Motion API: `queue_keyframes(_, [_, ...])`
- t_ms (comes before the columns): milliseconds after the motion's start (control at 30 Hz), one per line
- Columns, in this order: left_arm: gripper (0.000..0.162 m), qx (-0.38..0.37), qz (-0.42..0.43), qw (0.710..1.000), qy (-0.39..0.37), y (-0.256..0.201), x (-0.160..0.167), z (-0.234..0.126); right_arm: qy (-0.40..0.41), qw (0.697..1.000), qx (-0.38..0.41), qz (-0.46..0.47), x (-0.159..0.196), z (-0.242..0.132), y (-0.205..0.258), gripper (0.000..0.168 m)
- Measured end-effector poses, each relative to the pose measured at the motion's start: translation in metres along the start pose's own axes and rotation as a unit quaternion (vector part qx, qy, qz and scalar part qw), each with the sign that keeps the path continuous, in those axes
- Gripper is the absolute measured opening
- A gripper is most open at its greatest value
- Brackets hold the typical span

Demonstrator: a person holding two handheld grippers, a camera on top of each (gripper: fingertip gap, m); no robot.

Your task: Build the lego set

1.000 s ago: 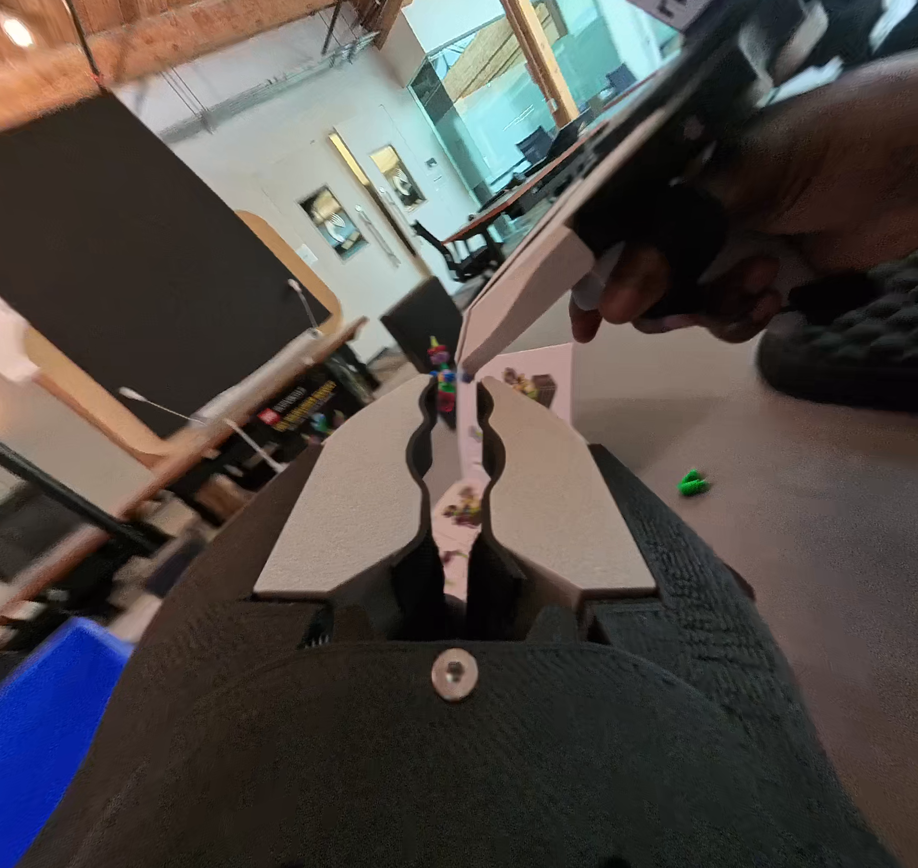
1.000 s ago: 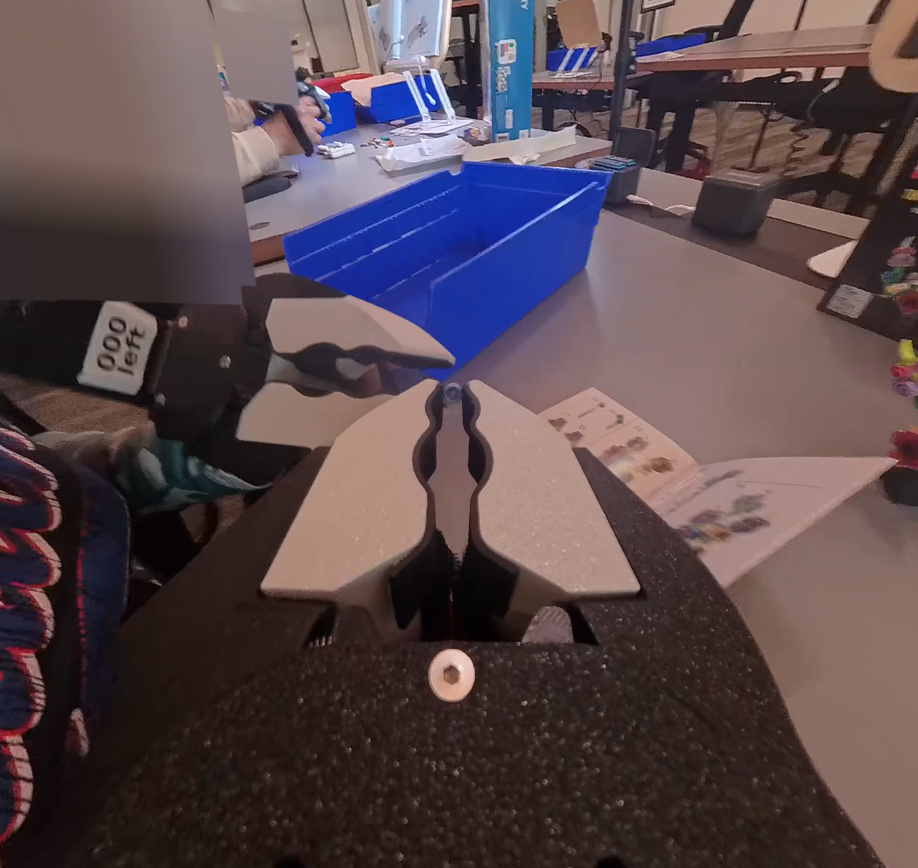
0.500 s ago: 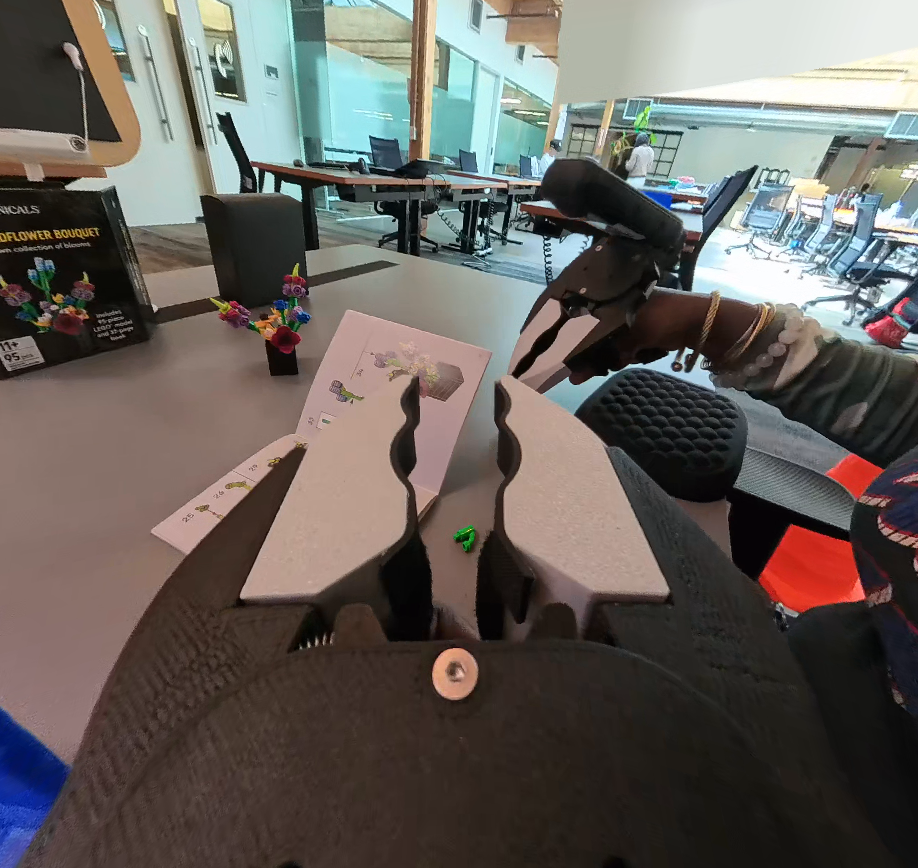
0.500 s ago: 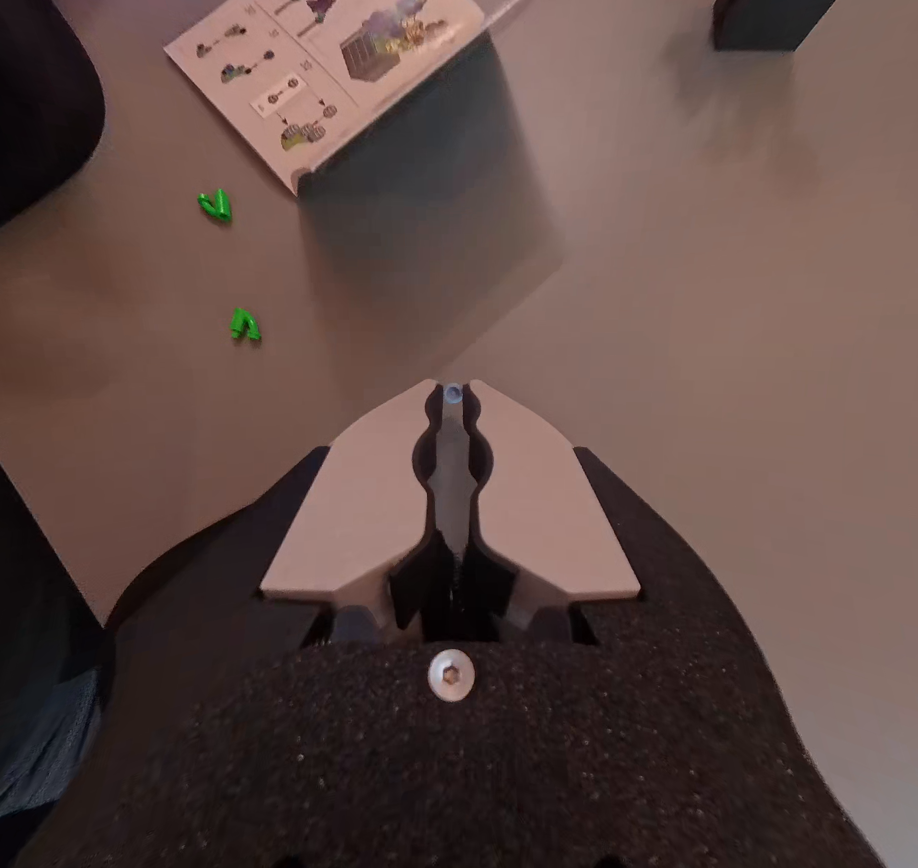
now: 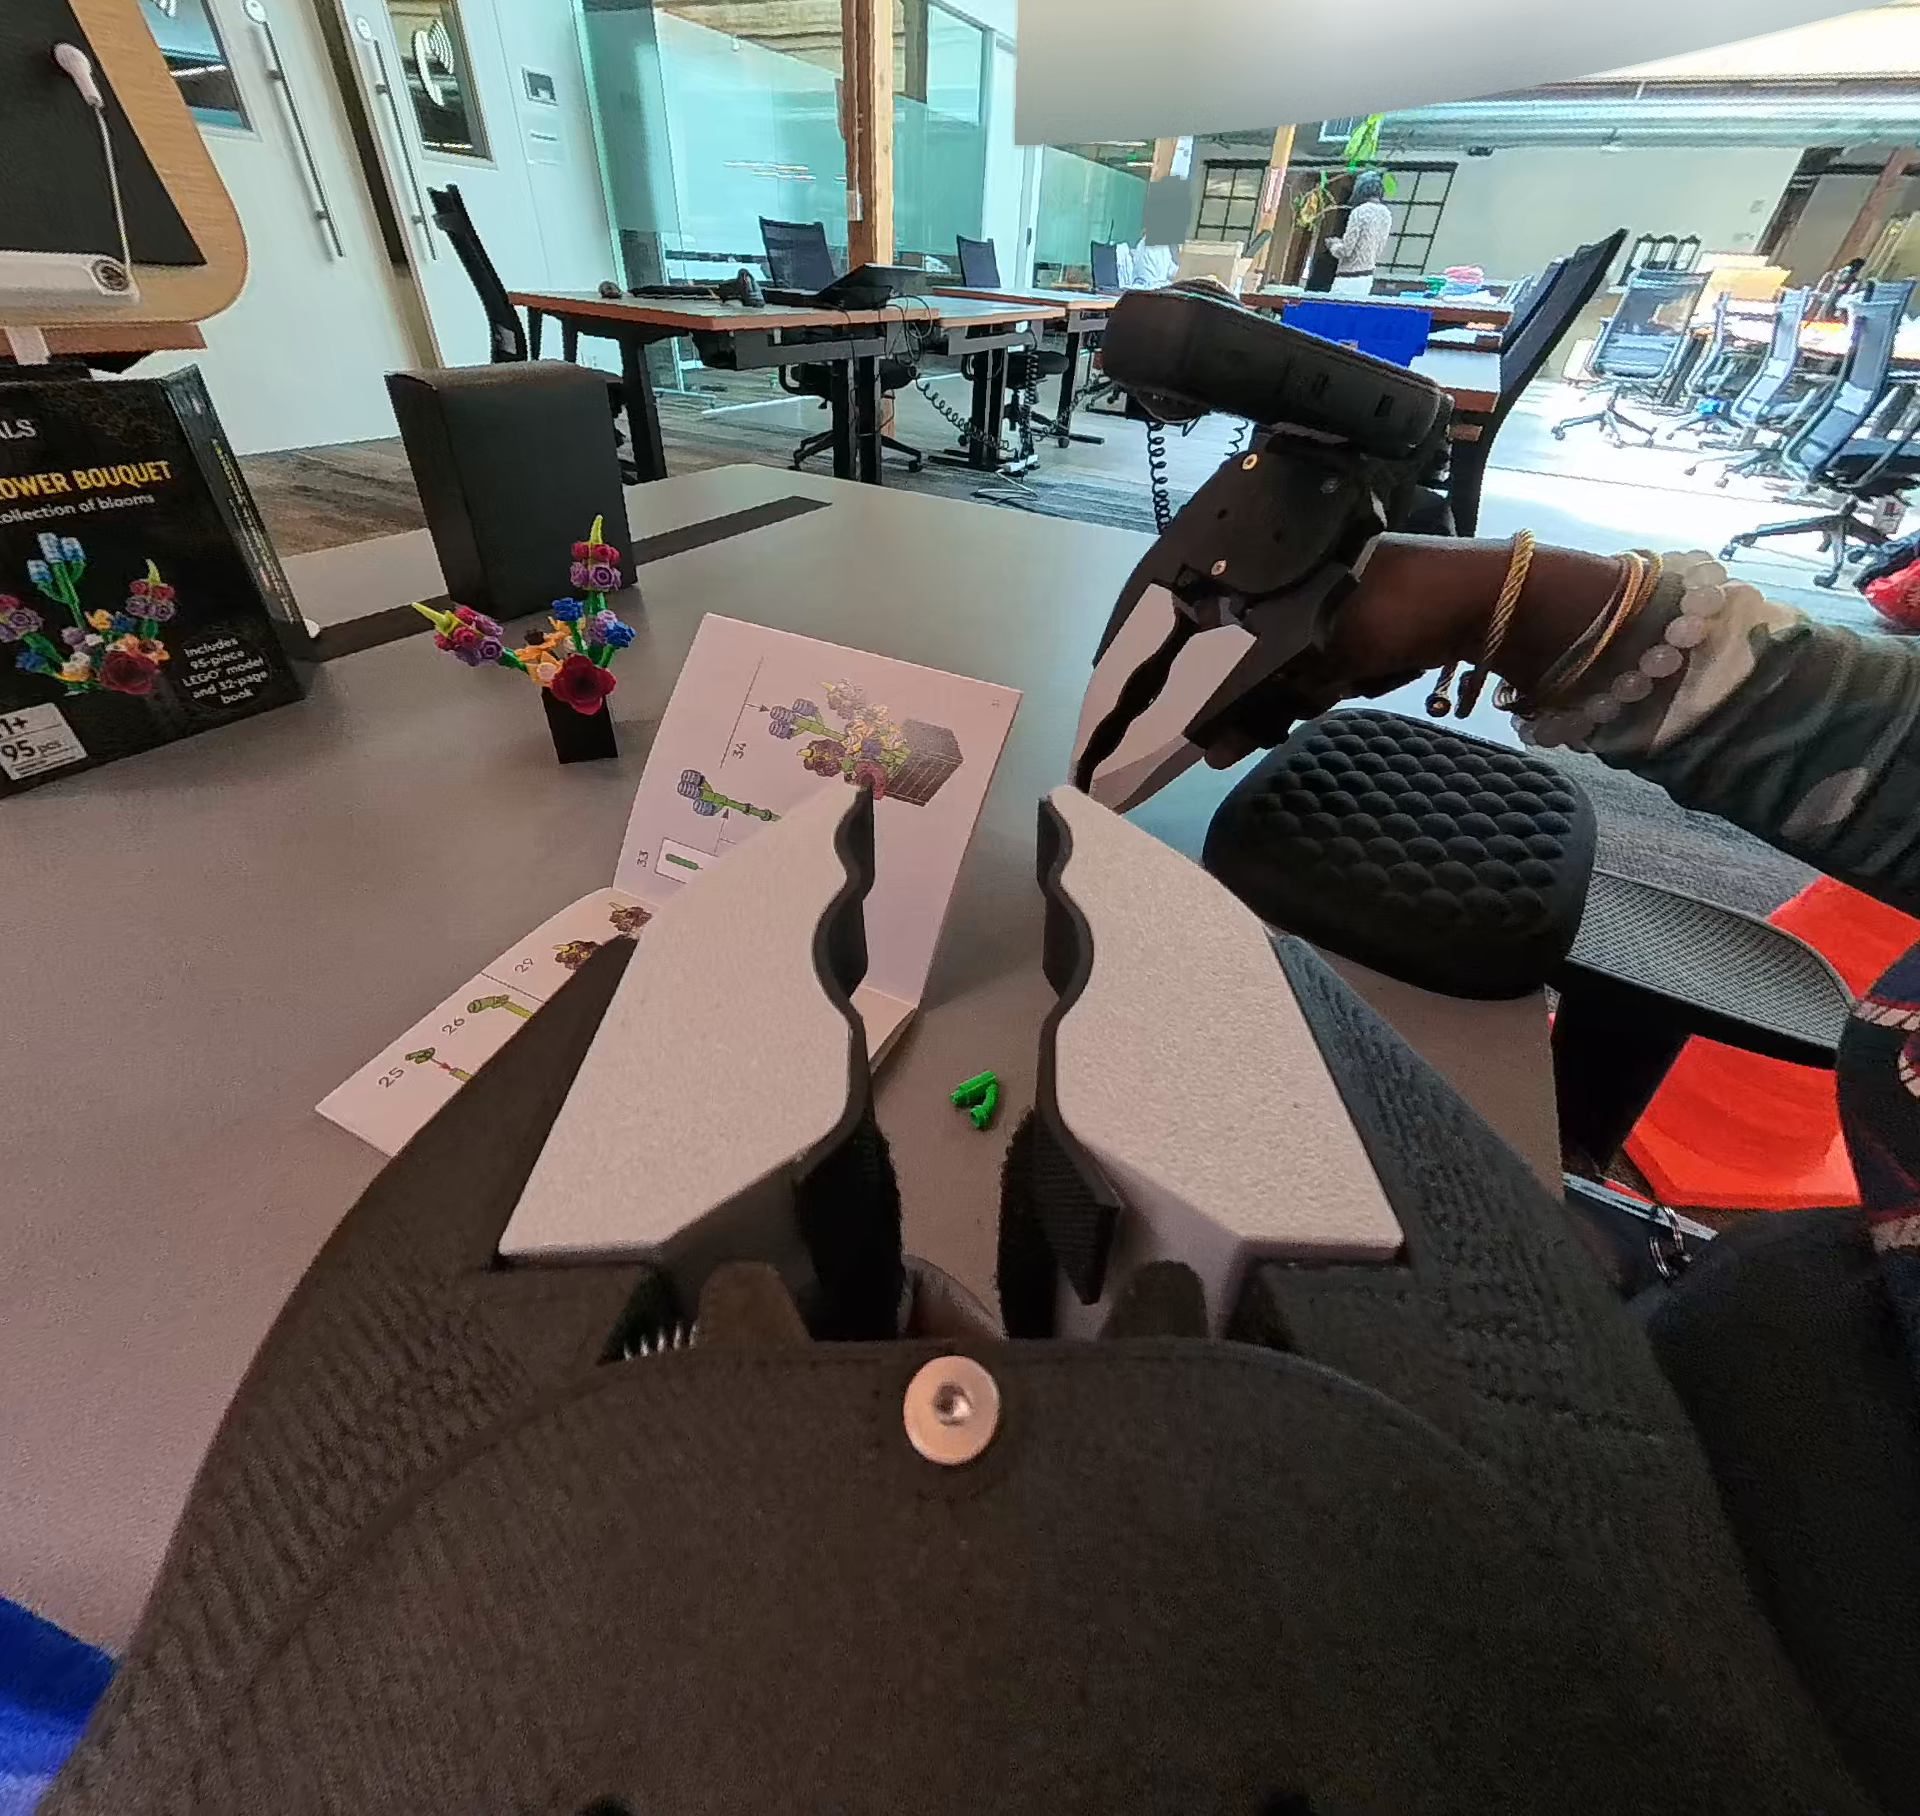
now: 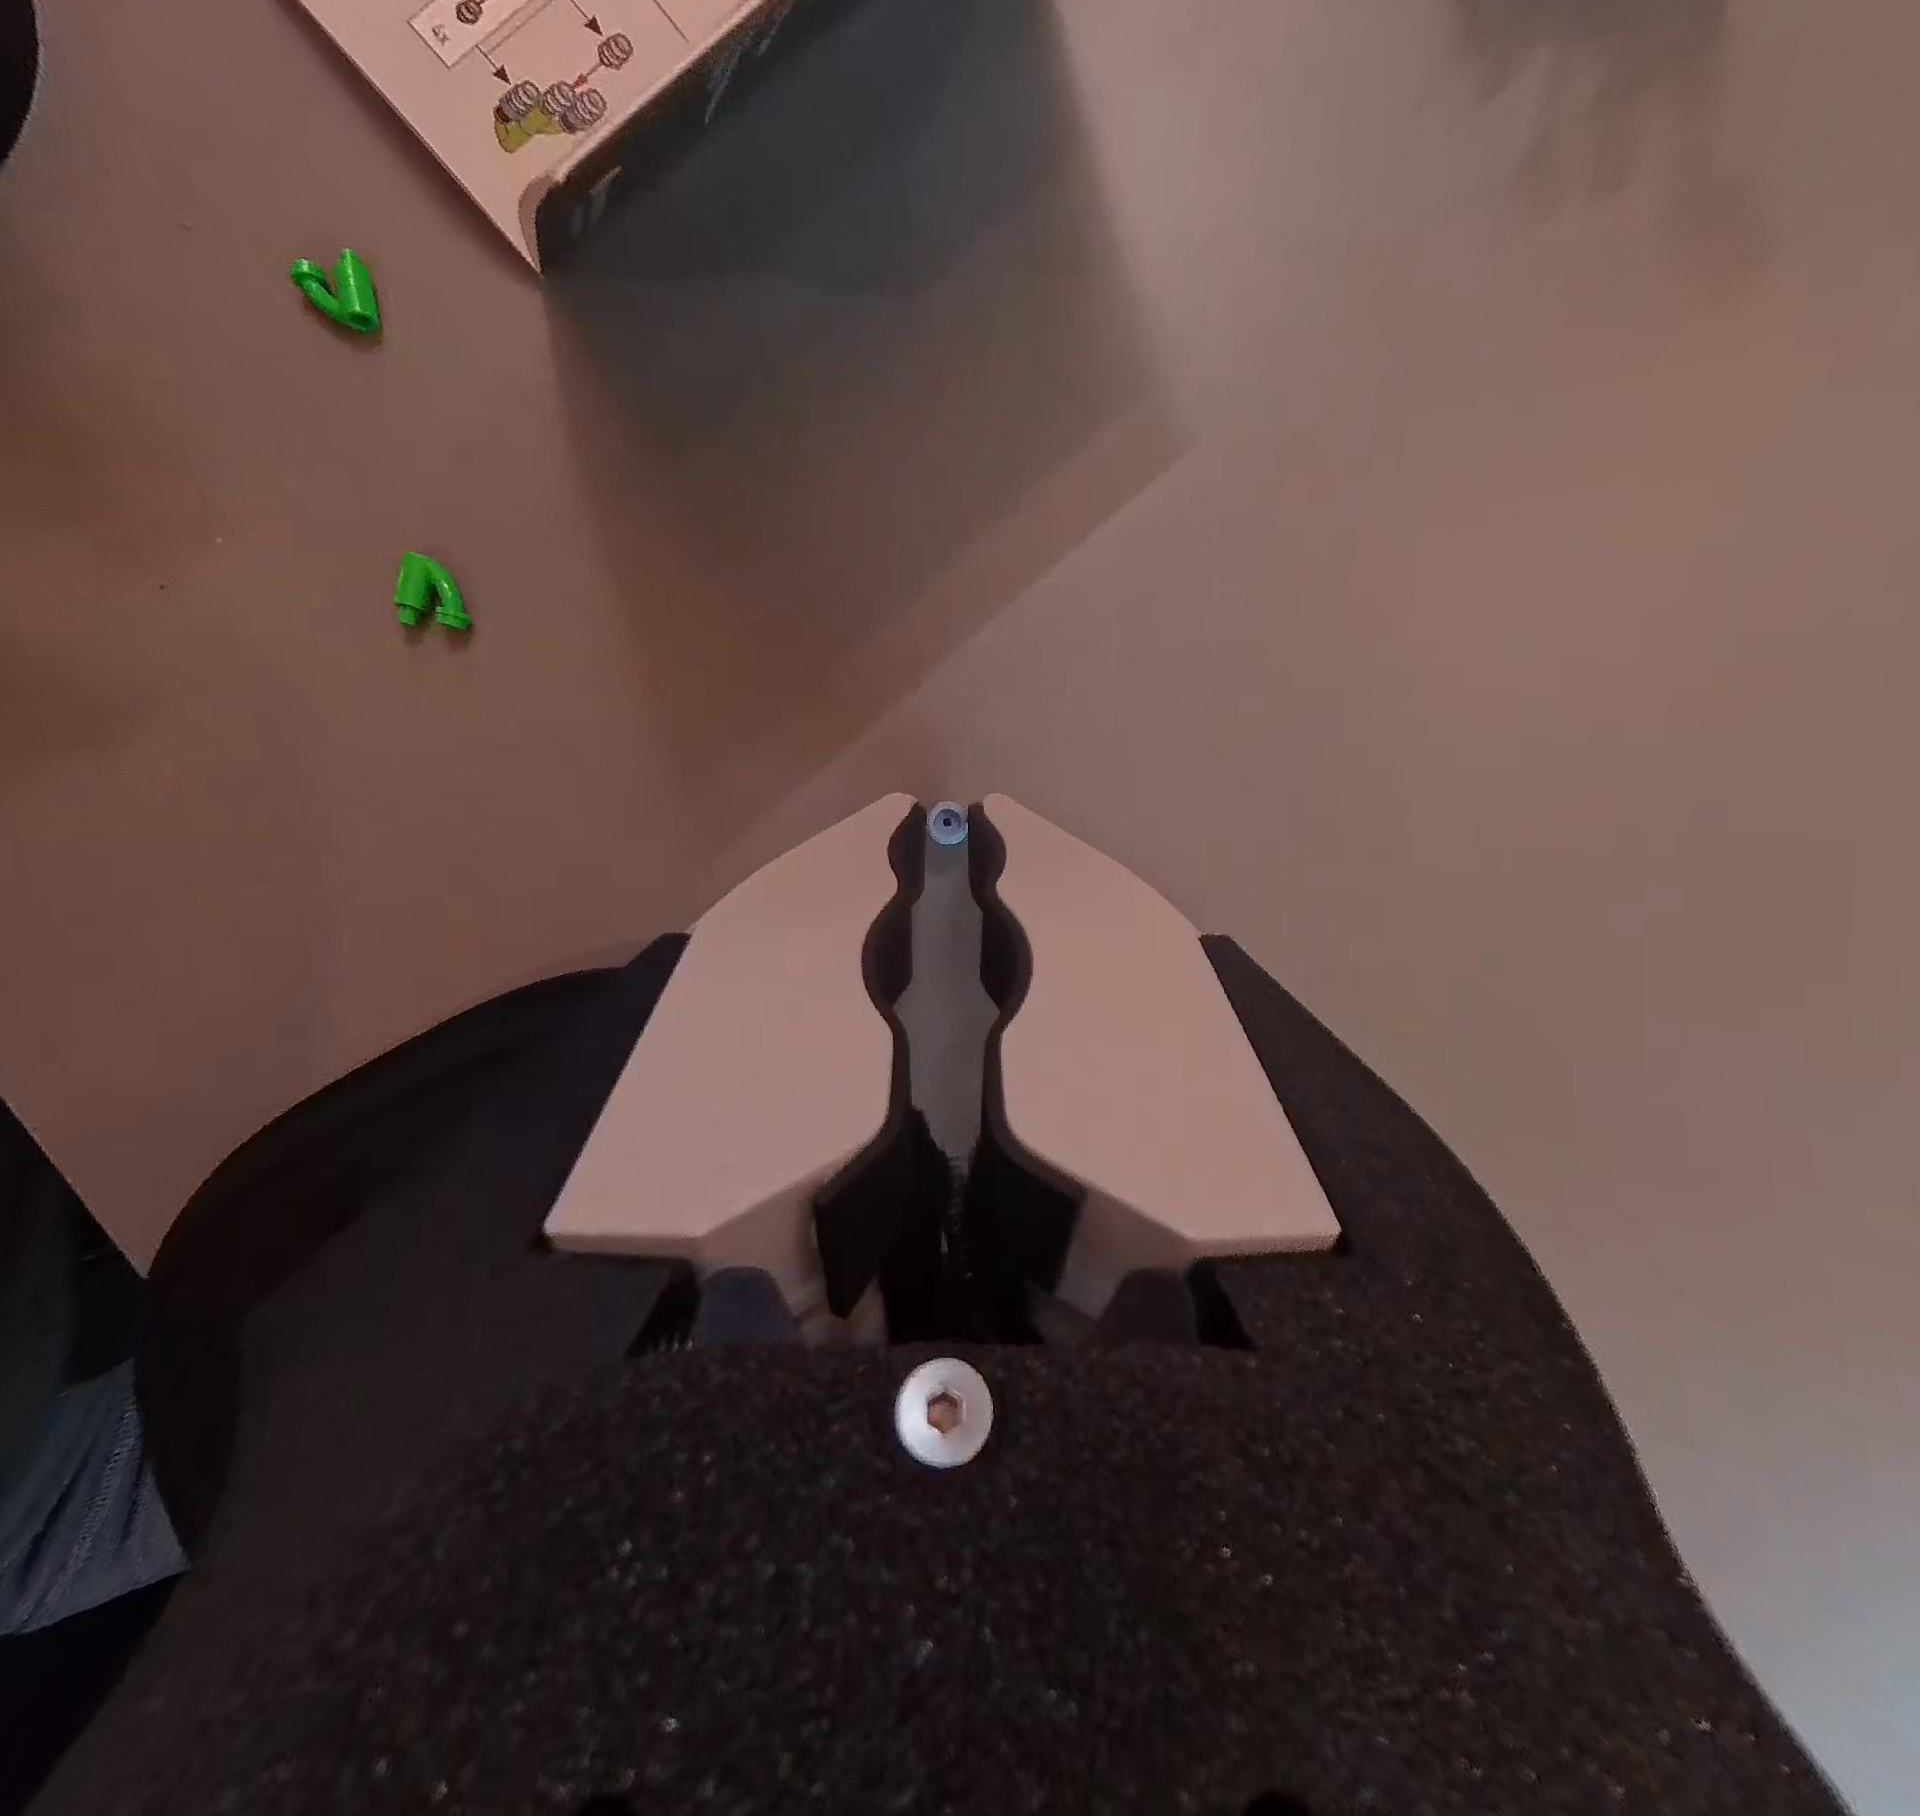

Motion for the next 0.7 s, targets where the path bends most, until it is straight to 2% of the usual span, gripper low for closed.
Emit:
queue_keyframes(500, [0.03,0.0,0.01,1.0,0.013,-0.002,0.001,0.002,-0.04,0.999,0.008,0.029,0.005,-0.007,-0.001,0.021])
queue_keyframes(700, [0.03,0.019,0.013,0.998,0.053,-0.009,-0.007,-0.002,-0.141,0.987,0.04,0.068,0.005,-0.013,-0.001,0.035])
Point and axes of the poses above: each gripper's, where its closed fingertips meet, z out along the fingers, x out of its underside, y = z × x across the jaws, the point moved 8 cm from there along -z, back along the fingers, and after that the axes turned 13 degrees about x, right-handed, at the moved point
